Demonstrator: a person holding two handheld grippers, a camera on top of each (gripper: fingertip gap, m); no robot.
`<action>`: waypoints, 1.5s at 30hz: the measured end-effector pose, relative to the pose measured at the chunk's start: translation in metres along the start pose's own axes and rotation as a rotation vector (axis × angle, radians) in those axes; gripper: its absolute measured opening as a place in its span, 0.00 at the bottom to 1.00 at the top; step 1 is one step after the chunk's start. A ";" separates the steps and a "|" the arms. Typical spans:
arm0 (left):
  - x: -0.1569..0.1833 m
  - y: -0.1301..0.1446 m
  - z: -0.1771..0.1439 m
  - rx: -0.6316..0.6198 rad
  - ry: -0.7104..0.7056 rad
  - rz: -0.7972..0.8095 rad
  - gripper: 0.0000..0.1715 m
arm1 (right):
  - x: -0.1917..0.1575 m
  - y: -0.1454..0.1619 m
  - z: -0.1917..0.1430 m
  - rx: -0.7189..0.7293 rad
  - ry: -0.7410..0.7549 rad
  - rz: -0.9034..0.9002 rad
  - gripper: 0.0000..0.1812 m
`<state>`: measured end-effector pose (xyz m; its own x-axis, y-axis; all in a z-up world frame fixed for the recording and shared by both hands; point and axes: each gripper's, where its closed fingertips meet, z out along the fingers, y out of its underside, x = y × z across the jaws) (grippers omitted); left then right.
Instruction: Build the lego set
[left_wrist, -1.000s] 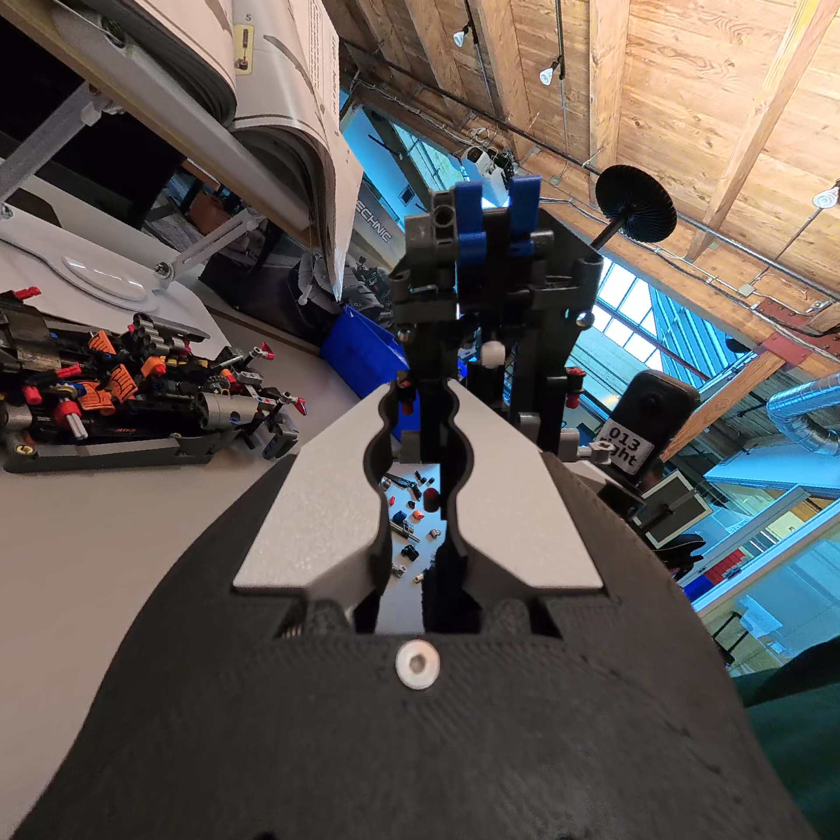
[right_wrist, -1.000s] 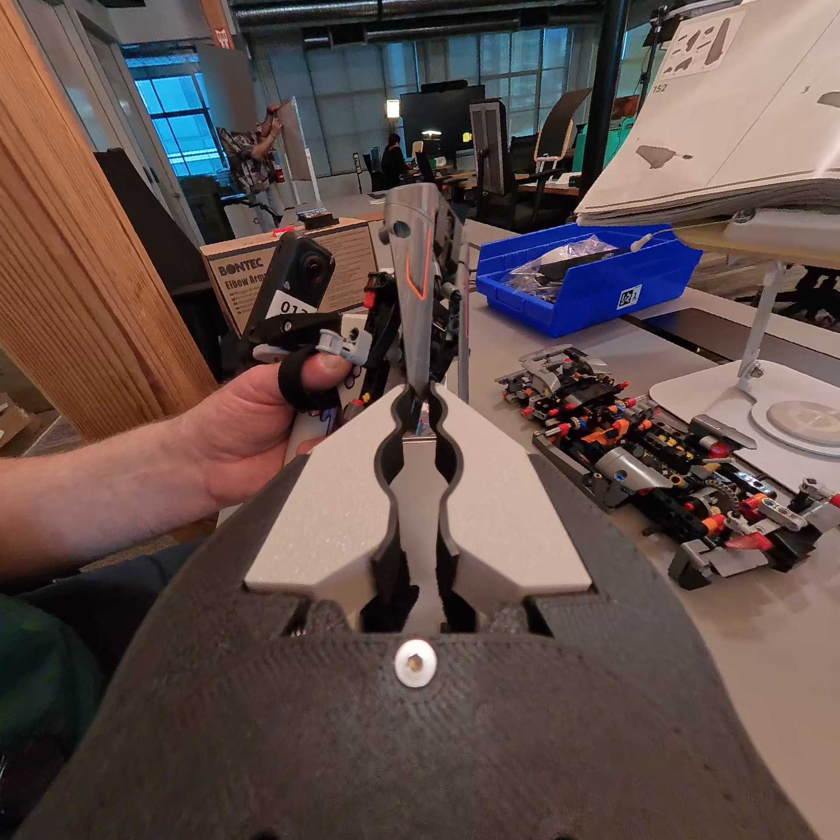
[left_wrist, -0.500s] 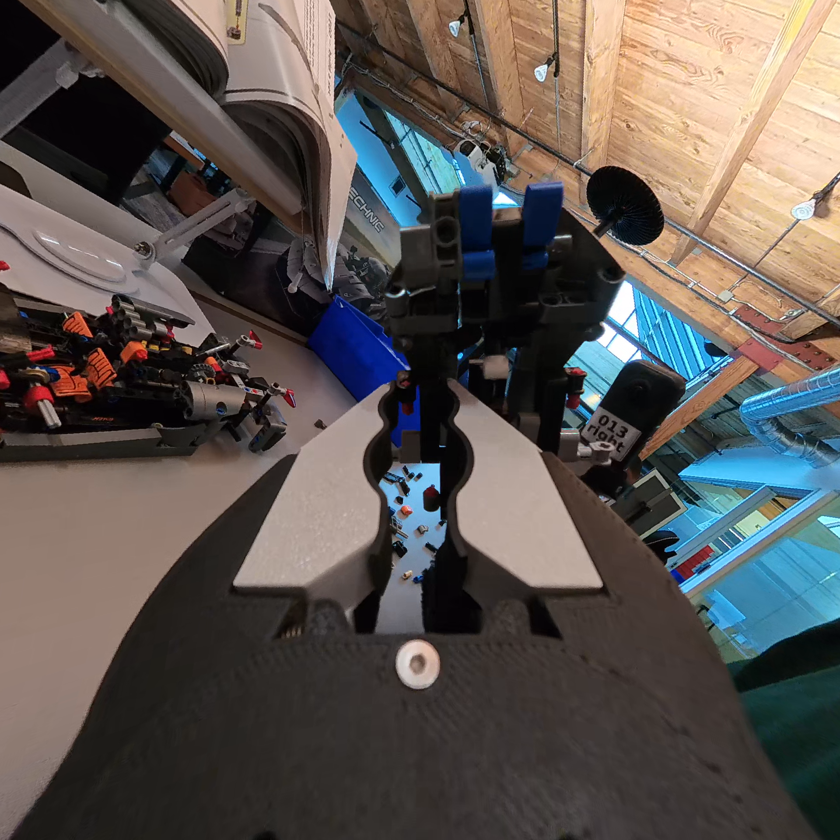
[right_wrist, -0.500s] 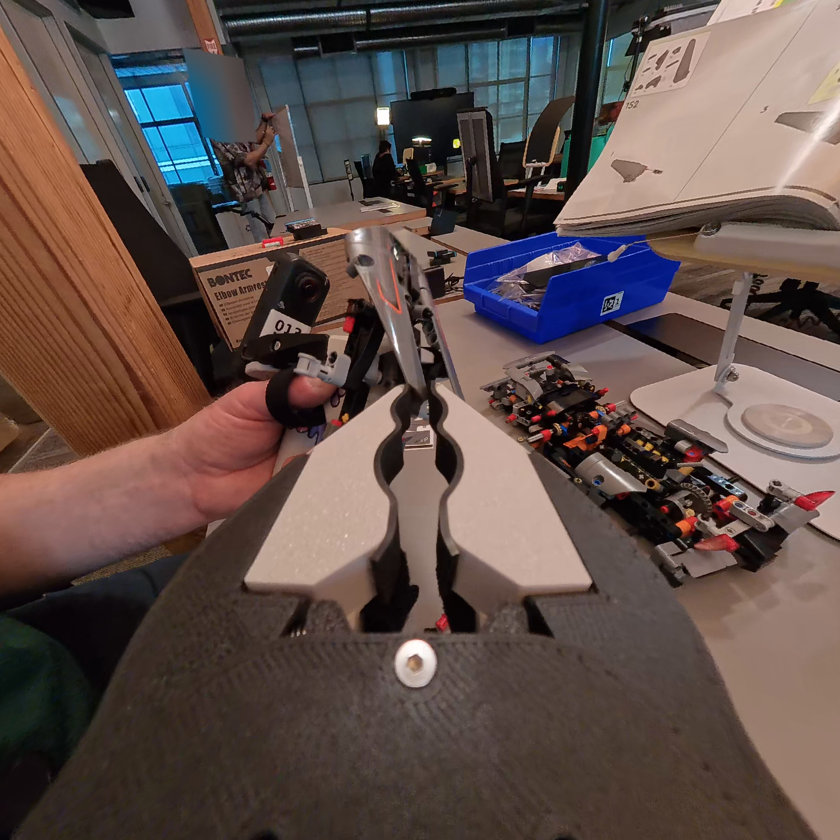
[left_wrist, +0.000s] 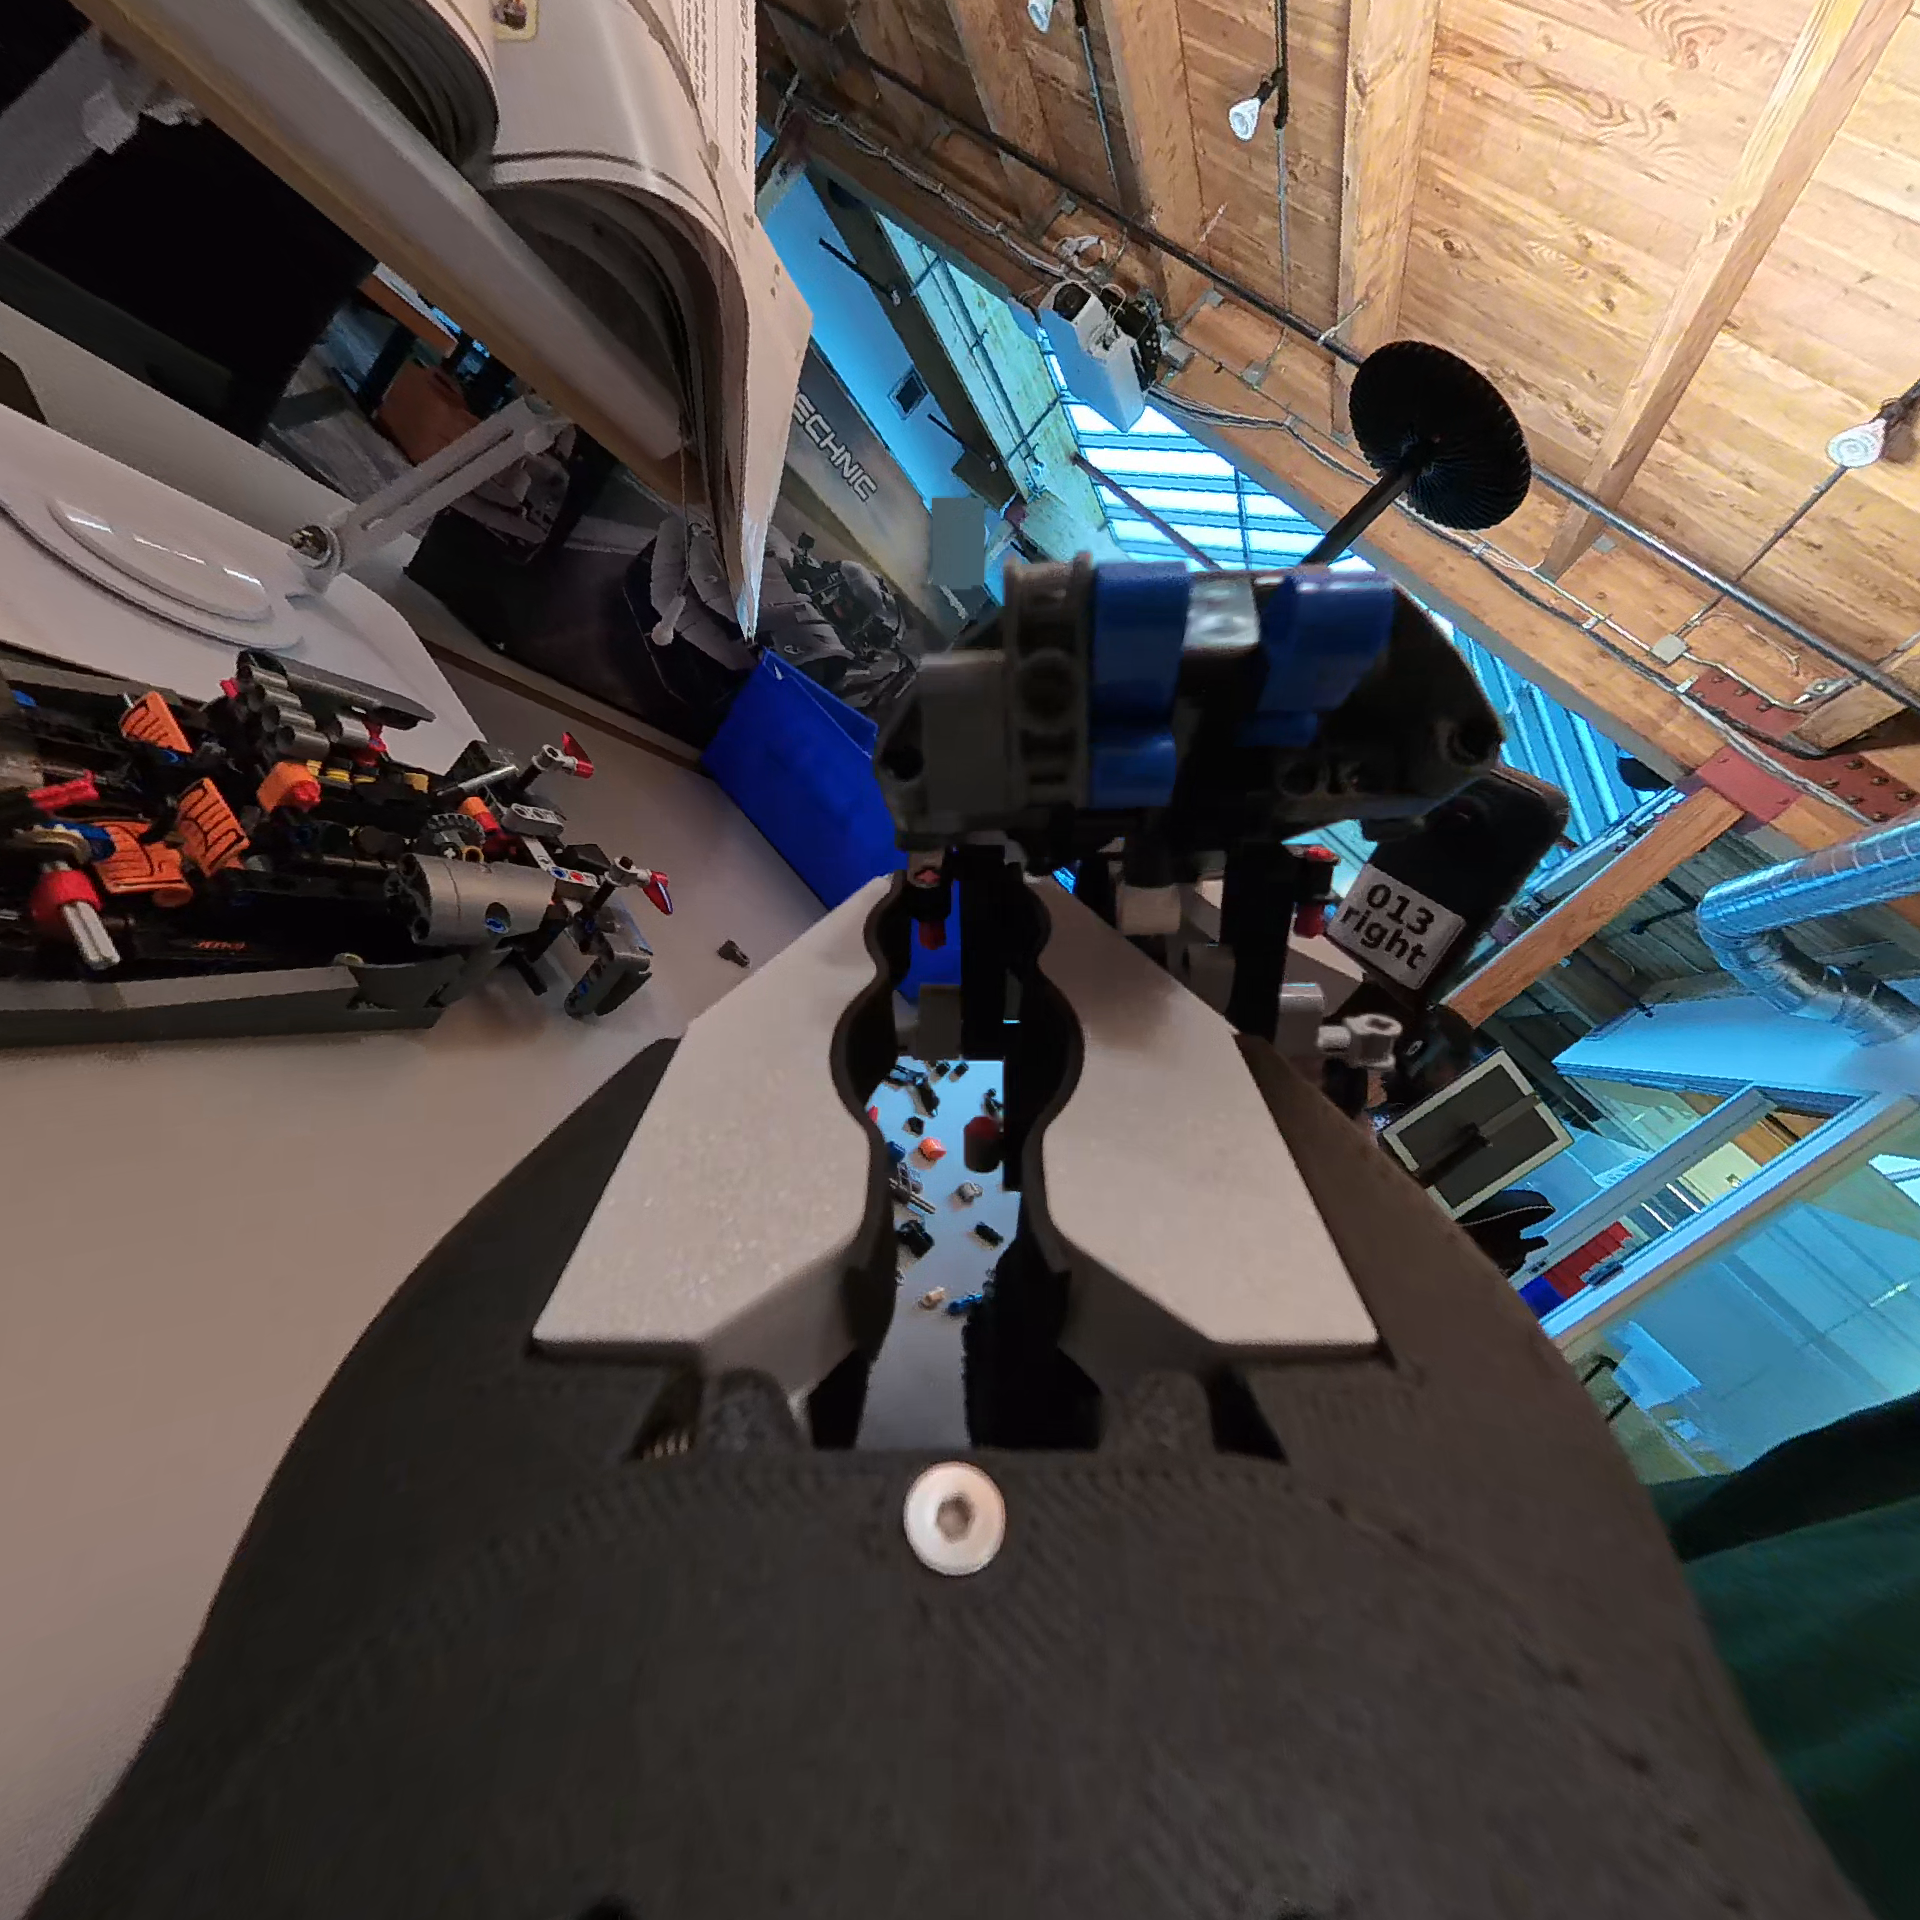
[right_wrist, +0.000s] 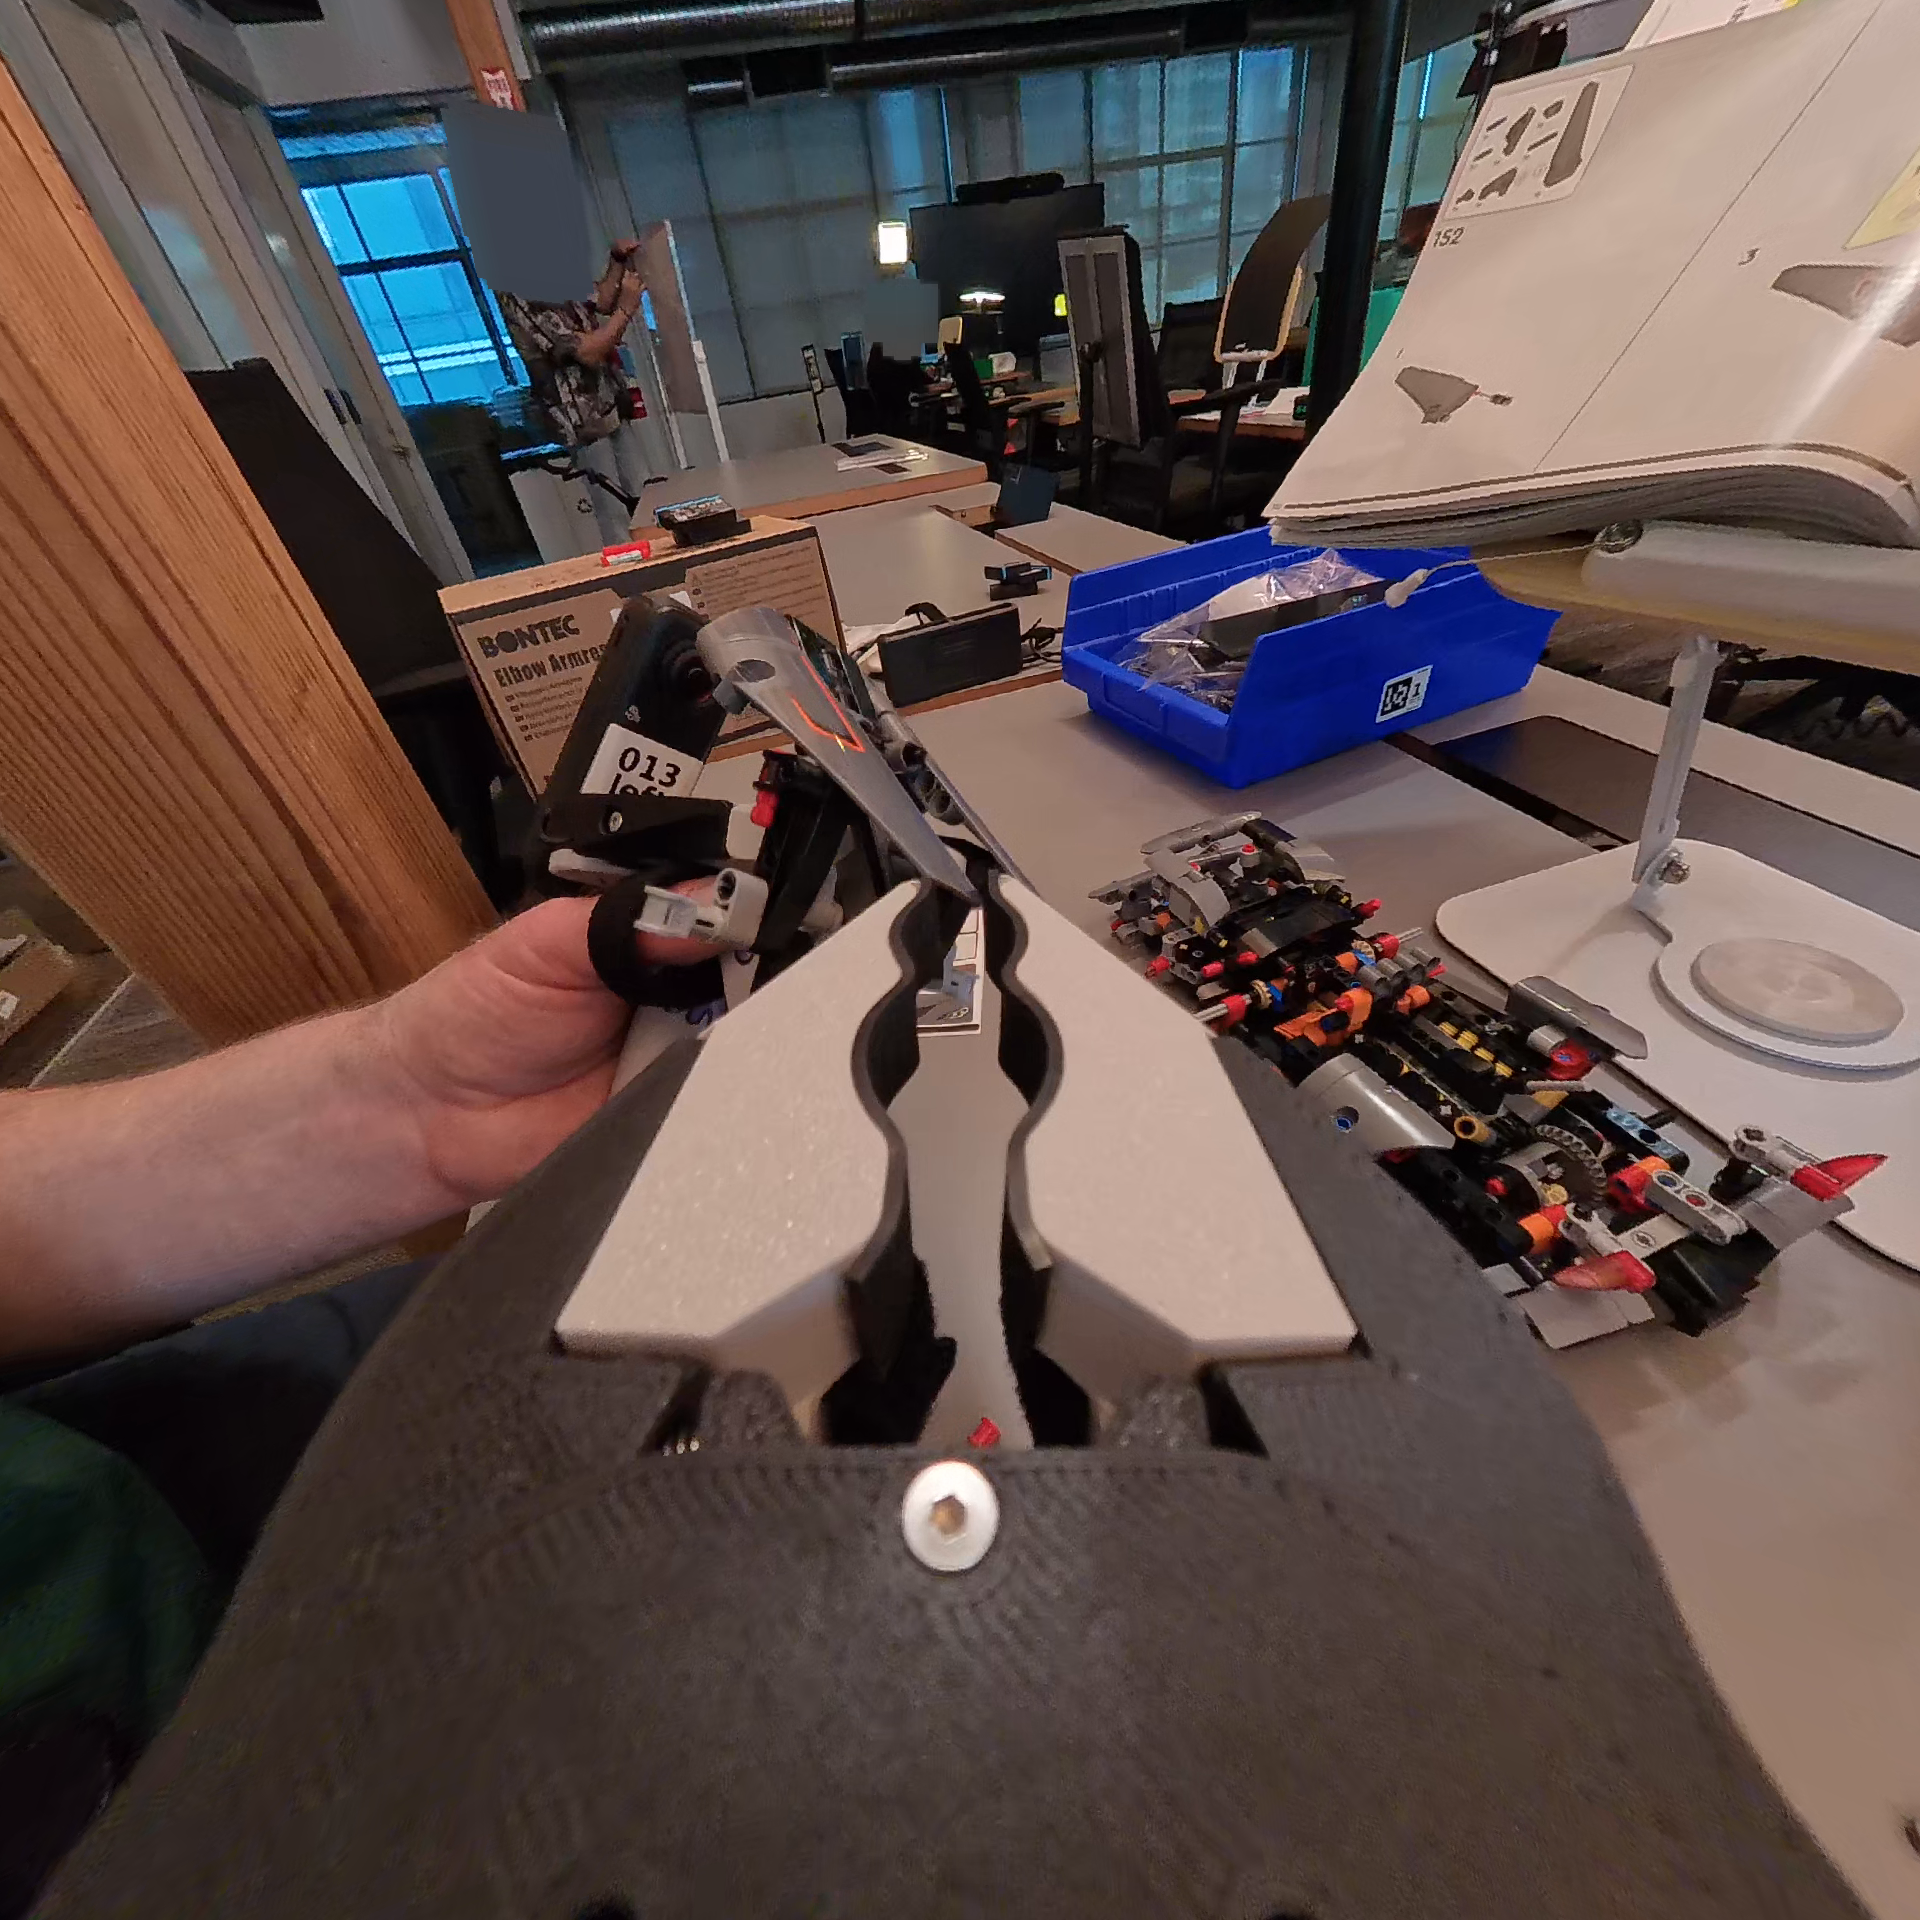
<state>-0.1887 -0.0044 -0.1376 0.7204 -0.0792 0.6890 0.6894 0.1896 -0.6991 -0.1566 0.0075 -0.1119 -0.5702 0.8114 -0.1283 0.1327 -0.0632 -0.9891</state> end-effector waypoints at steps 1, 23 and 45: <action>-0.001 -0.001 0.000 0.001 -0.009 0.006 0.09 | 0.000 0.001 0.000 -0.003 -0.001 0.003 0.04; -0.020 -0.024 0.004 -0.037 -0.392 0.437 0.09 | -0.007 0.016 0.009 -0.133 0.069 0.034 0.20; 0.010 -0.013 0.016 -0.151 -0.090 0.388 0.18 | 0.025 0.016 -0.002 0.059 -0.232 0.506 0.06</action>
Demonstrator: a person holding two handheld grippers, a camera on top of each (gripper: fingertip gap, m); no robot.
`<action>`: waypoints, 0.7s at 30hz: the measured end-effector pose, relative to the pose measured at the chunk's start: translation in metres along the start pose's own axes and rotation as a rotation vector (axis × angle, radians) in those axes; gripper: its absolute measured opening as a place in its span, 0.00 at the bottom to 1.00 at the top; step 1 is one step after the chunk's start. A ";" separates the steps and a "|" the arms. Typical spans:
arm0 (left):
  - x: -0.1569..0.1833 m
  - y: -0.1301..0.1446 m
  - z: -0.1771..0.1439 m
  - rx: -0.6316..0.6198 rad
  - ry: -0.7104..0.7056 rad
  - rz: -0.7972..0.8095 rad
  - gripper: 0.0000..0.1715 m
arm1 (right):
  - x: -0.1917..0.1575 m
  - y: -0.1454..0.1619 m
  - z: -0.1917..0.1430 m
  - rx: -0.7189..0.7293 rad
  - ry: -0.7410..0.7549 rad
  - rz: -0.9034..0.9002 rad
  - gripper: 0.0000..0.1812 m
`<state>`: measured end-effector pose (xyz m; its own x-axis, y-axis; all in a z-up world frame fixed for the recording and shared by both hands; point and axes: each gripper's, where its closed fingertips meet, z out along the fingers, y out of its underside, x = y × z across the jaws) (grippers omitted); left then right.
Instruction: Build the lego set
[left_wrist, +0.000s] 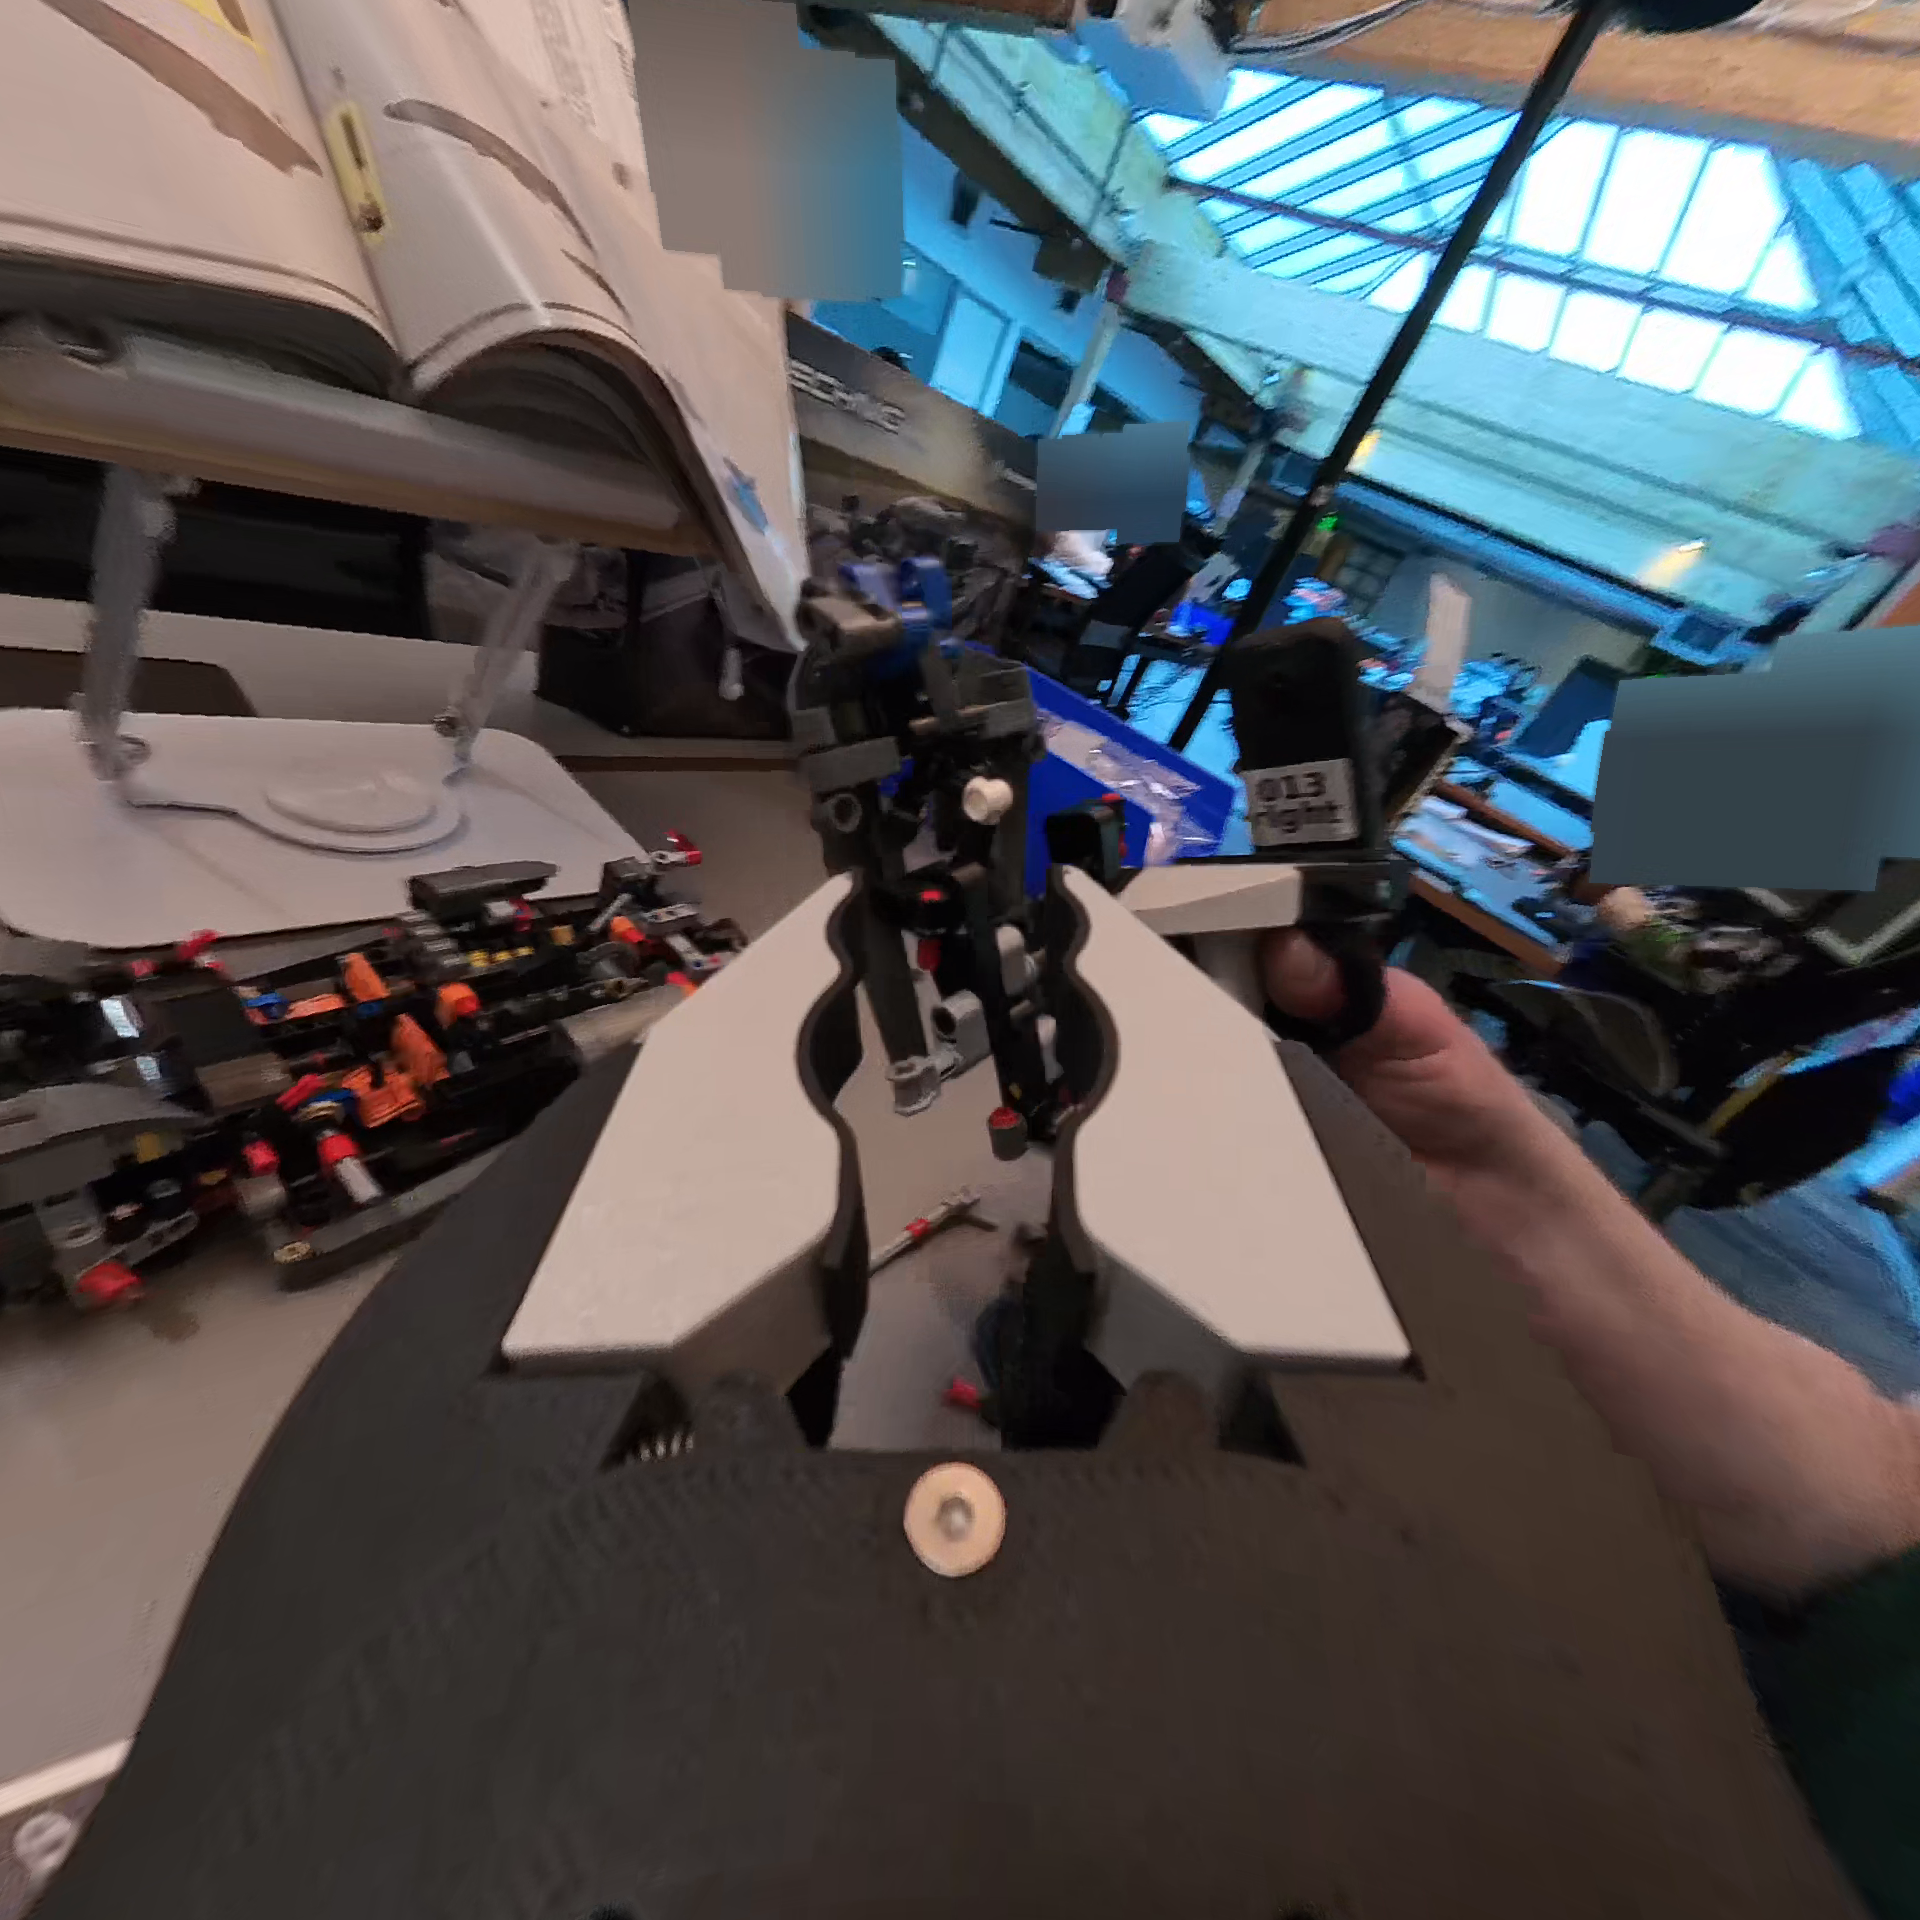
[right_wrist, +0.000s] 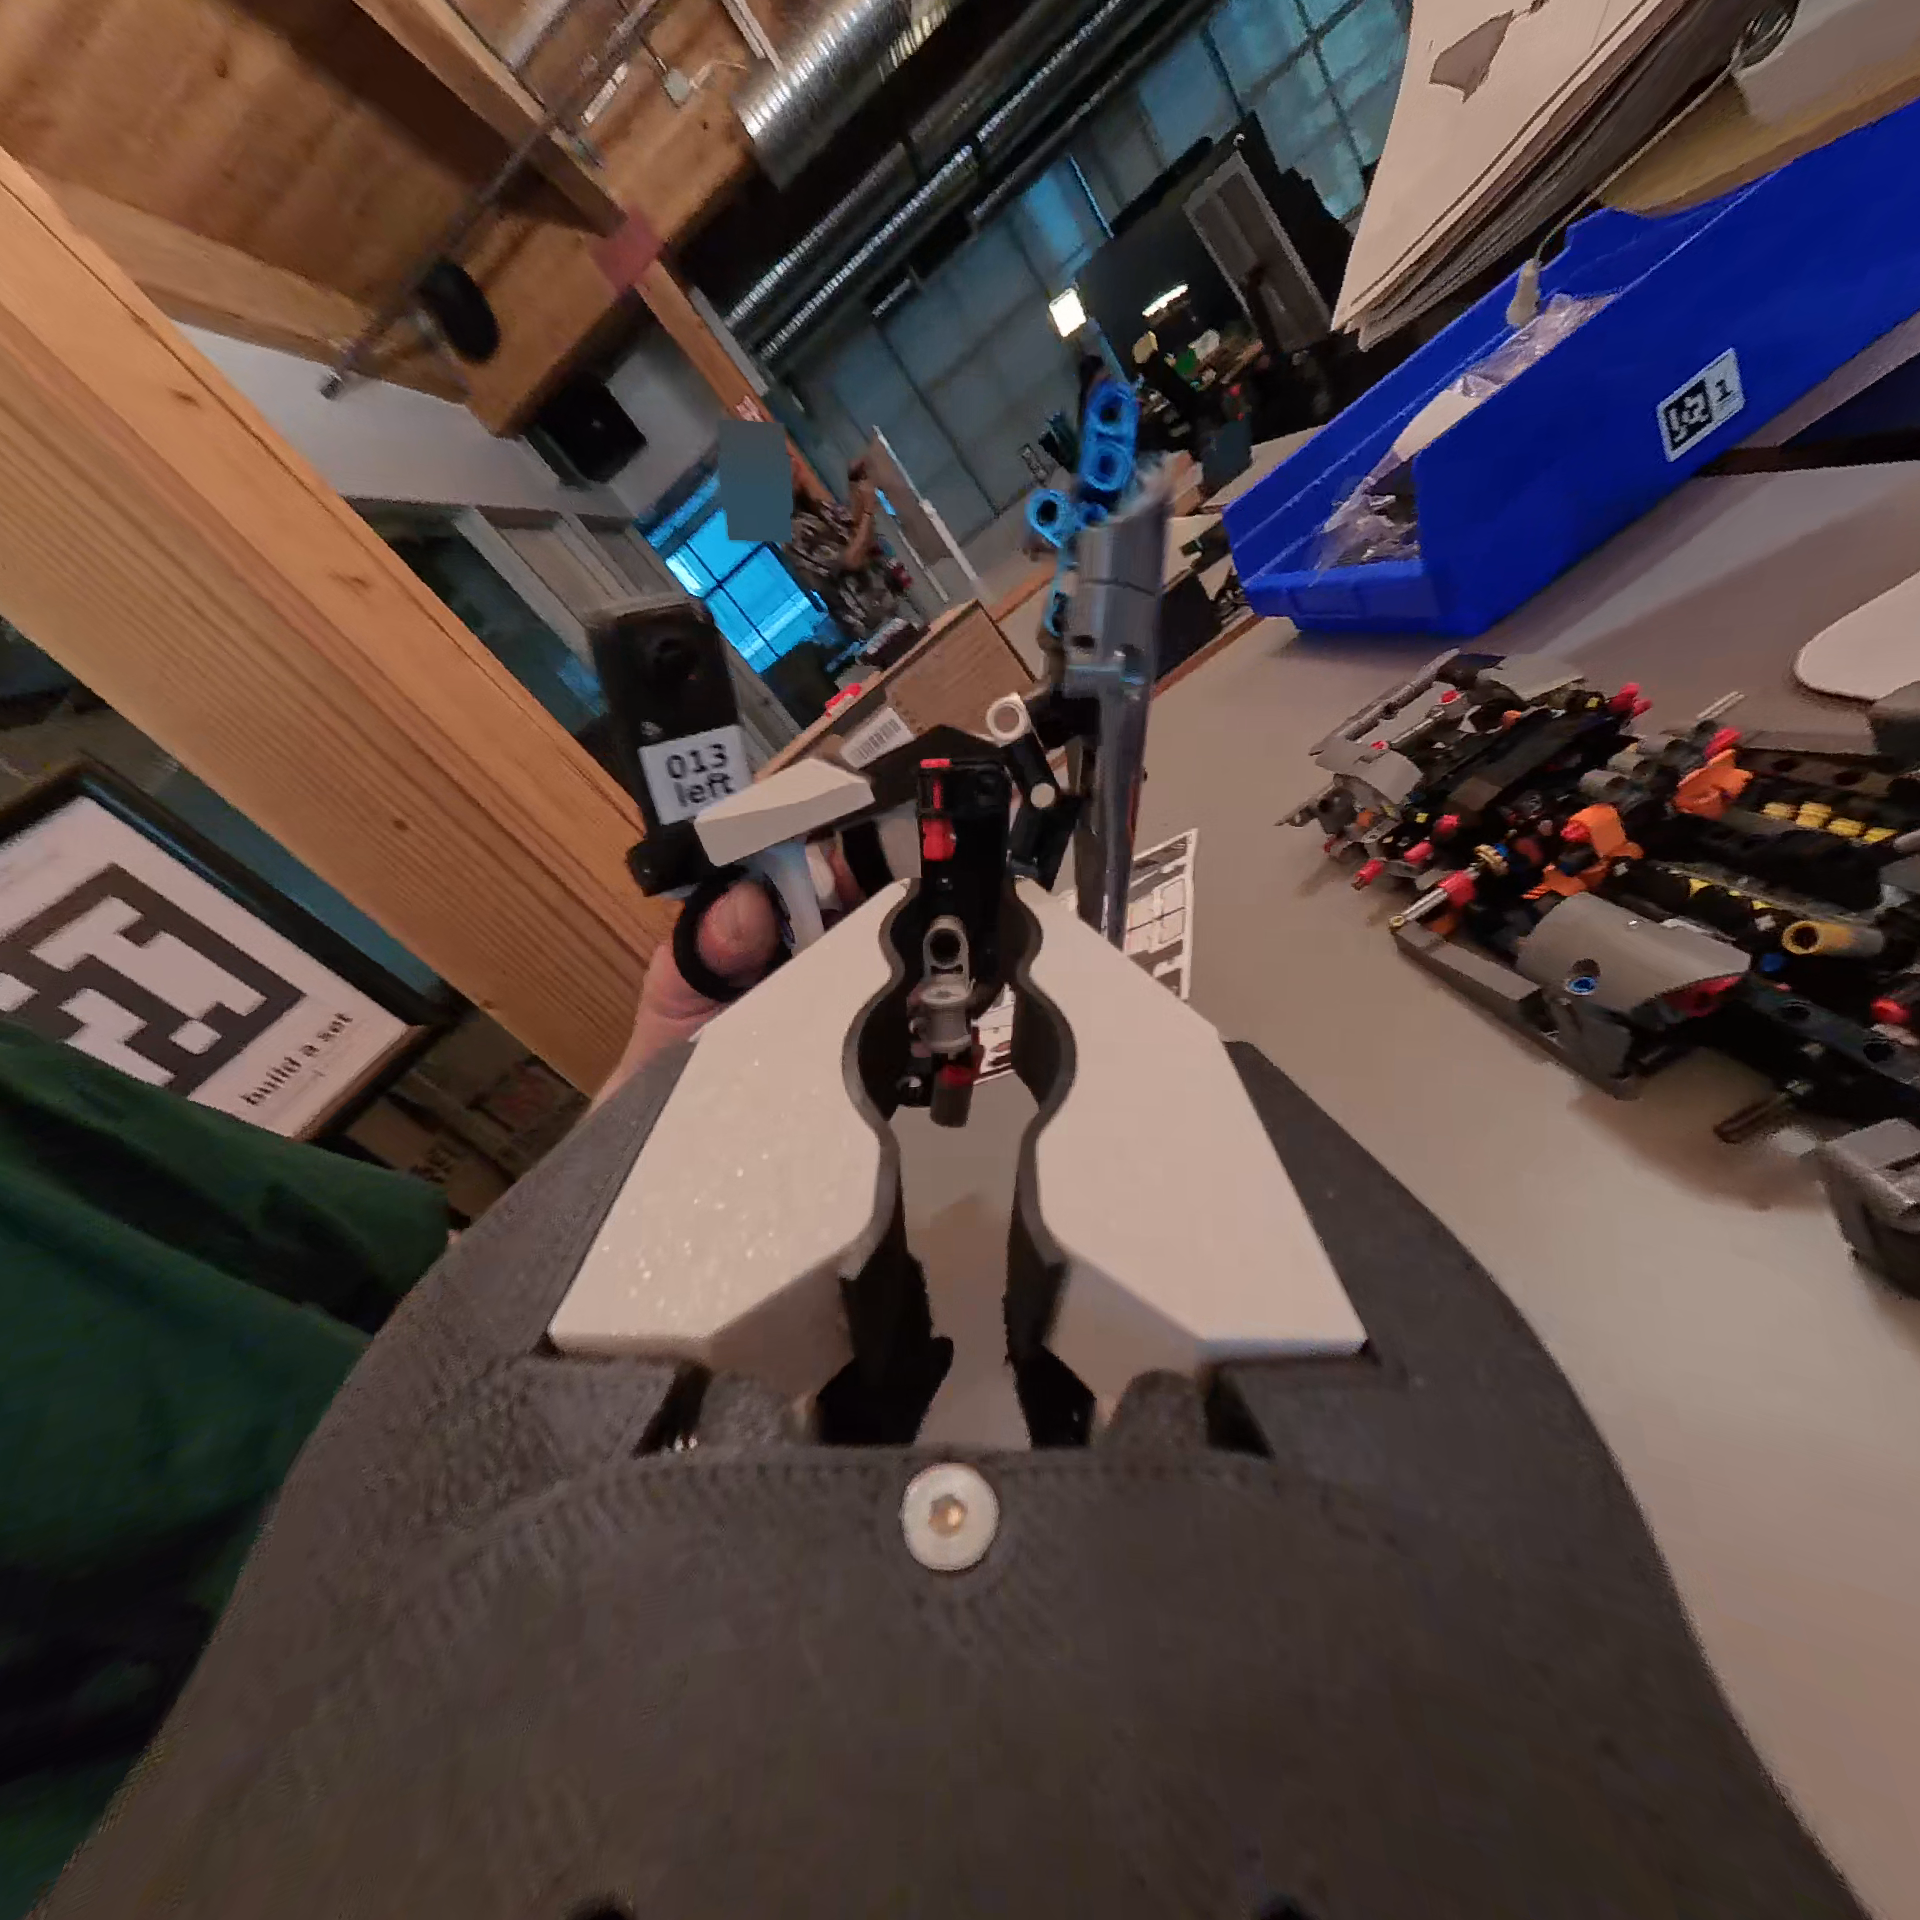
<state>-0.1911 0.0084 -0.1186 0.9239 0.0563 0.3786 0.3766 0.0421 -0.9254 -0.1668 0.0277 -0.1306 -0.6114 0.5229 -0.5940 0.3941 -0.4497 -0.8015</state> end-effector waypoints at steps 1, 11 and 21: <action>0.001 0.002 -0.001 -0.008 0.036 -0.034 0.19 | 0.000 -0.001 -0.001 0.006 -0.017 0.016 0.05; 0.009 0.016 -0.001 -0.052 0.126 -0.109 0.18 | -0.008 -0.005 -0.004 0.058 -0.147 0.096 0.06; 0.028 0.023 0.006 -0.099 0.214 -0.110 0.08 | -0.015 -0.003 -0.004 0.057 -0.218 0.135 0.05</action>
